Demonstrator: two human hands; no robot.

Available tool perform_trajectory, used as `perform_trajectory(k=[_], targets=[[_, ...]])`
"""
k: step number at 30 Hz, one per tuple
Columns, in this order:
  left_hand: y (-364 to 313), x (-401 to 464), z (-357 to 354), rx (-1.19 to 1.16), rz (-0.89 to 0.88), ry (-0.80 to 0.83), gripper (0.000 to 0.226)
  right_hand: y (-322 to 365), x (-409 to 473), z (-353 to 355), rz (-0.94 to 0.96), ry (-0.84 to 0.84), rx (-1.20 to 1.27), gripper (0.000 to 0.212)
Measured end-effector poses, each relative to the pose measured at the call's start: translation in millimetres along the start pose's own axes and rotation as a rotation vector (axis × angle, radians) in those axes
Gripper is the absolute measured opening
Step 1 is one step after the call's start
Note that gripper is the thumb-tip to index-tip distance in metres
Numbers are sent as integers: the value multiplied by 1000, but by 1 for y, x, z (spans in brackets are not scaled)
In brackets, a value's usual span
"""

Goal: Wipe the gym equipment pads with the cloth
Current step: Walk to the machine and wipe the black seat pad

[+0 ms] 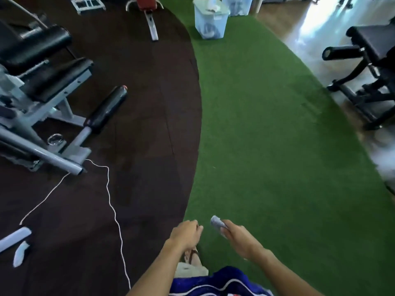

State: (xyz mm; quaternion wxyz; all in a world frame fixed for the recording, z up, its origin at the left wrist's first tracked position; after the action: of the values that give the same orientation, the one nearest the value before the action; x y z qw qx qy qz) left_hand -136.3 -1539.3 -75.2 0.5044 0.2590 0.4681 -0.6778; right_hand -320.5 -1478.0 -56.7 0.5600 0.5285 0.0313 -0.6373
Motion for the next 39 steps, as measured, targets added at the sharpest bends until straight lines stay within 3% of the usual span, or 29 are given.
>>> perform_trajectory(k=[12,25,30,39], targets=[[7,131,292,-102,38,-91,42,133,234,229,138,32,-73,43],[33,293,614,-275,127,-151,41,284,495,478,173,165,-142,36],[62,361,743,-297,130,-128,50,351,607,555,181,162,-163,34],[139,422,1006,-330,148,-171,40,515,798,692,198,167,-228,37]])
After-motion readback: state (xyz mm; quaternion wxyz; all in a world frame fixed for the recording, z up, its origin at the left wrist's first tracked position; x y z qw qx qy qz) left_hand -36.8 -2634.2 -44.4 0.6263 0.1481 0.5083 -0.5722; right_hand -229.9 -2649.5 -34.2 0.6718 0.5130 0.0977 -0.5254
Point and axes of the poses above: each hand's wrist, its own x-axis towards the middle knuckle, its own z-axis out of the back of the hand, y = z × x, the point moved 2 cm from there along x, towards the middle knuckle, and after that the axes turned 13 degrees about y, right-handed, at the moved point
